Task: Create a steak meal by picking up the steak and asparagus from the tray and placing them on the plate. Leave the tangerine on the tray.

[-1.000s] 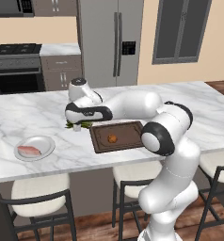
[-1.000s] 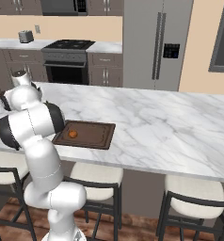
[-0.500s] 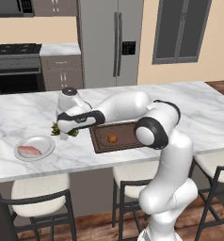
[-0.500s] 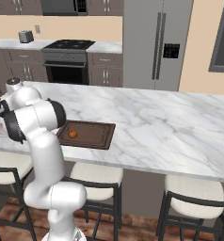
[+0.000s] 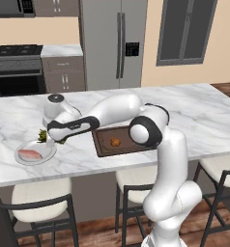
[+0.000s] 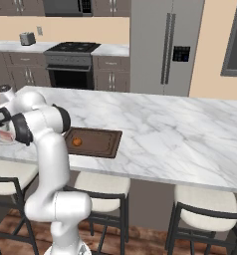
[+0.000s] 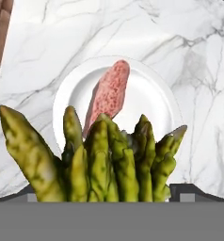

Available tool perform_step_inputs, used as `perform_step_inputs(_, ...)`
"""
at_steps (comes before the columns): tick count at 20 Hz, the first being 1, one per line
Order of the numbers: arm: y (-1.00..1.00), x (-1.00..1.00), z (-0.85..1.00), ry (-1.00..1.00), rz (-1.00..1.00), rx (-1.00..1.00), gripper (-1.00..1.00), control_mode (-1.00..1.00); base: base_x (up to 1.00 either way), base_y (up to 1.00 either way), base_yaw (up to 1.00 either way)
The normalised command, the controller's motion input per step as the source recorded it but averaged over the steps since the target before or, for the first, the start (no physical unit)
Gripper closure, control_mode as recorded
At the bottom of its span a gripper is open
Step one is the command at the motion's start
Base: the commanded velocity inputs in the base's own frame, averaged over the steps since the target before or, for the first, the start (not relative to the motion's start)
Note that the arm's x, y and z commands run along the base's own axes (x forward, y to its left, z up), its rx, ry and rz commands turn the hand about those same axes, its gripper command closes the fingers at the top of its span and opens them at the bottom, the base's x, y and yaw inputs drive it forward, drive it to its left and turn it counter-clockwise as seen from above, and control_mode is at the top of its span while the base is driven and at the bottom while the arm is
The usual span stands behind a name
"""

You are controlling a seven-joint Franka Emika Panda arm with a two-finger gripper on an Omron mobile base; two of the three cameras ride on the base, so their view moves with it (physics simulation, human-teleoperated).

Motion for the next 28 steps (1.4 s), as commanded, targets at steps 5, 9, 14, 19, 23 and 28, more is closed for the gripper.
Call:
perform_step_inputs(5,0.39,0.19,-0.24,0.04,0.01,0.00,1.00,-1.00,0.00,0.00,0.00)
perform_step_inputs(9,0.31,0.22,-0.30,0.02,0.02,0.00,1.00,-1.00,0.00,0.00,0.00)
perform_step_inputs(14,0.23,0.26,-0.31,0.00,0.02,0.00,1.00,-1.00,0.00,0.00,0.00)
perform_step_inputs(19,0.08,0.25,-0.15,0.00,0.01,0.00,-1.00,-1.00,0.00,0.00,0.00)
perform_step_inputs(23,0.00,0.08,-0.05,0.00,0.00,0.00,-1.00,-1.00,0.00,0.00,0.00)
perform_step_inputs(28,0.02,0.00,0.00,0.00,0.00,0.00,-1.00,-1.00,0.00,0.00,0.00)
